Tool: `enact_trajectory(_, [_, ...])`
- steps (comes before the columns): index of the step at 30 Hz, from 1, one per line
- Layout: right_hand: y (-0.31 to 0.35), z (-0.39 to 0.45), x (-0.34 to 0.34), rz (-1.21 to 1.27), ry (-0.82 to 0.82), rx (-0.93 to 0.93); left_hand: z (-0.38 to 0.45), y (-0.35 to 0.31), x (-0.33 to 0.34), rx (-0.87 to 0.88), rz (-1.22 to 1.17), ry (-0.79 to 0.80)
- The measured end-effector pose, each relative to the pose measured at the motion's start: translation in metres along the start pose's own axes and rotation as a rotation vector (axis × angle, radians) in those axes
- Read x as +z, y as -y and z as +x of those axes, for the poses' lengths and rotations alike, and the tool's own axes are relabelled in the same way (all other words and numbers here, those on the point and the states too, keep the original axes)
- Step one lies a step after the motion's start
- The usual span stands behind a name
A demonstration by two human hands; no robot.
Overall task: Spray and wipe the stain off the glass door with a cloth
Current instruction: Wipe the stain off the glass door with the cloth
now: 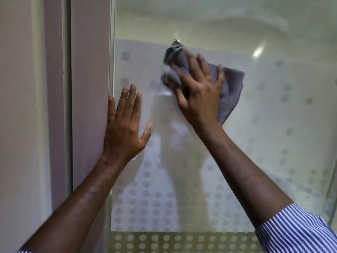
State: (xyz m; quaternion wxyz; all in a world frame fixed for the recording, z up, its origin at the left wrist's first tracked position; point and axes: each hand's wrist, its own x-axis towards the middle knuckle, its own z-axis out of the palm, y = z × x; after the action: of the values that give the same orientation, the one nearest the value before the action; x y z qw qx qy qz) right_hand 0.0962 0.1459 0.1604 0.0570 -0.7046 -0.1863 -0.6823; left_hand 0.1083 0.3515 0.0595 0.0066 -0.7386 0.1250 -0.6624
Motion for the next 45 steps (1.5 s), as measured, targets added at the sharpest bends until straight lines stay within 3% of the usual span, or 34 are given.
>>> enact_trajectory(5, [0.009, -0.031, 0.0, 0.043, 0.18, -0.48, 0.0, 0.0, -0.001, 0.004, -0.052, -0.04])
enact_trajectory(7, [-0.001, -0.02, -0.002, -0.002, 0.138, -0.475, 0.0, 0.0, -0.001, 0.0, -0.039, -0.028])
enact_trajectory(11, [0.0, -0.012, -0.001, -0.004, 0.029, -0.263, 0.0, 0.001, -0.001, -0.008, -0.027, -0.001])
enact_trajectory(16, [-0.013, -0.031, -0.006, 0.007, 0.04, -0.318, -0.001, 0.002, -0.001, 0.003, -0.04, 0.006])
enact_trajectory(21, [-0.021, -0.06, -0.007, 0.0, -0.034, -0.058, -0.001, 0.002, -0.001, -0.004, -0.041, 0.006])
enact_trajectory(25, [-0.011, -0.104, -0.013, 0.07, 0.07, -0.231, 0.0, 0.001, 0.0, -0.009, -0.068, -0.005])
enact_trajectory(30, [0.0, -0.207, -0.014, 0.209, 0.326, -0.552, 0.0, -0.001, -0.002, -0.011, -0.065, -0.01])
enact_trajectory(34, [-0.009, -0.212, -0.012, 0.175, 0.283, -0.662, 0.0, 0.0, -0.003, -0.014, -0.071, -0.011])
enact_trajectory(37, [-0.026, -0.169, -0.011, 0.069, 0.11, -0.464, 0.0, 0.001, -0.002, -0.012, -0.077, -0.01])
enact_trajectory(40, [-0.065, -0.113, -0.016, -0.072, -0.12, -0.063, 0.0, 0.0, -0.001, -0.015, -0.067, -0.008])
enact_trajectory(43, [-0.095, -0.06, -0.029, 0.053, -0.256, 0.411, 0.0, -0.002, 0.0, -0.02, -0.053, -0.012])
enact_trajectory(45, [-0.082, -0.048, -0.029, 0.124, -0.252, 0.456, 0.0, -0.002, 0.001, -0.022, -0.047, -0.015])
